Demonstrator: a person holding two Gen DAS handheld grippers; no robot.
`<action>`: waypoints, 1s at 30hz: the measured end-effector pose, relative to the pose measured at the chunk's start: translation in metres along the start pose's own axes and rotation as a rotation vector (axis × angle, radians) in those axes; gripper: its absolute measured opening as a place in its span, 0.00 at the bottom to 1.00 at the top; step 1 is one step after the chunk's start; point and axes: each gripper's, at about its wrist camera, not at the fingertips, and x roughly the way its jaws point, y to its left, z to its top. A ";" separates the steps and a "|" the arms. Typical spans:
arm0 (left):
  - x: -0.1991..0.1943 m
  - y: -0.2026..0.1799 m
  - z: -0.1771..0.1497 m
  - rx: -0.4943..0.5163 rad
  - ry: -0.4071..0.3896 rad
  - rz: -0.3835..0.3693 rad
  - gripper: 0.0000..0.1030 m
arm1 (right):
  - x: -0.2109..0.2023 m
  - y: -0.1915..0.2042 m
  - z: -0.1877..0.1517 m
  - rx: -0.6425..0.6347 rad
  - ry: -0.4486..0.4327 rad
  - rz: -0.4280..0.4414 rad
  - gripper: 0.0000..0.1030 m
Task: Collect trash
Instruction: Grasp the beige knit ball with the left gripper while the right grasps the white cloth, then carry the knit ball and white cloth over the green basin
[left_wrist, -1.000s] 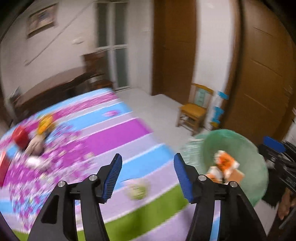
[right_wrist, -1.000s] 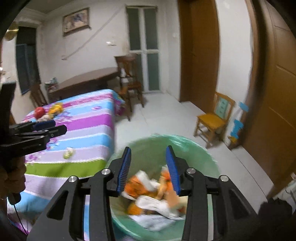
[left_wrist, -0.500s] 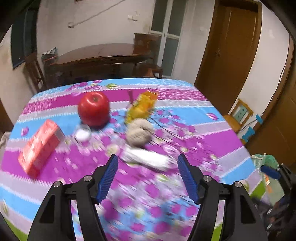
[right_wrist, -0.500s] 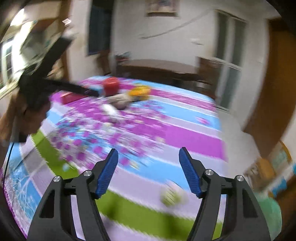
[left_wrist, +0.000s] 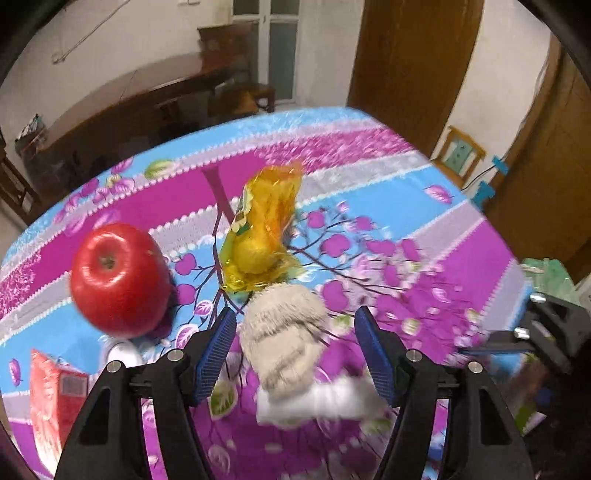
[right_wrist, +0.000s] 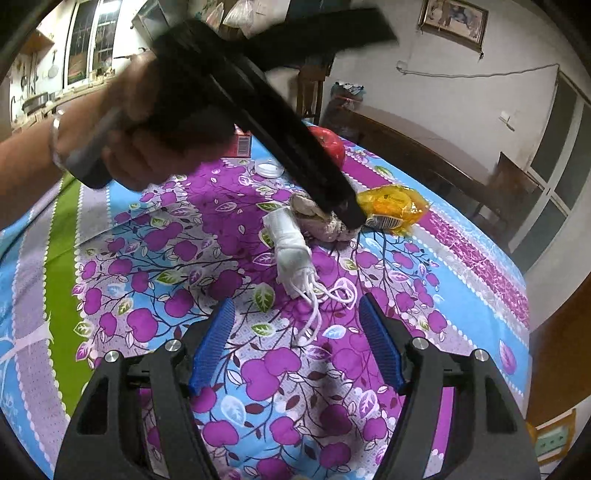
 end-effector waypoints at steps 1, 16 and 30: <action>0.008 0.001 0.001 -0.013 0.004 0.013 0.61 | -0.001 -0.001 0.000 0.004 -0.002 0.000 0.65; -0.184 0.040 -0.067 -0.195 -0.398 0.132 0.36 | 0.055 0.001 0.037 -0.069 0.039 0.016 0.65; -0.224 0.023 -0.152 -0.314 -0.374 0.079 0.36 | 0.005 0.007 0.002 0.203 0.030 0.014 0.24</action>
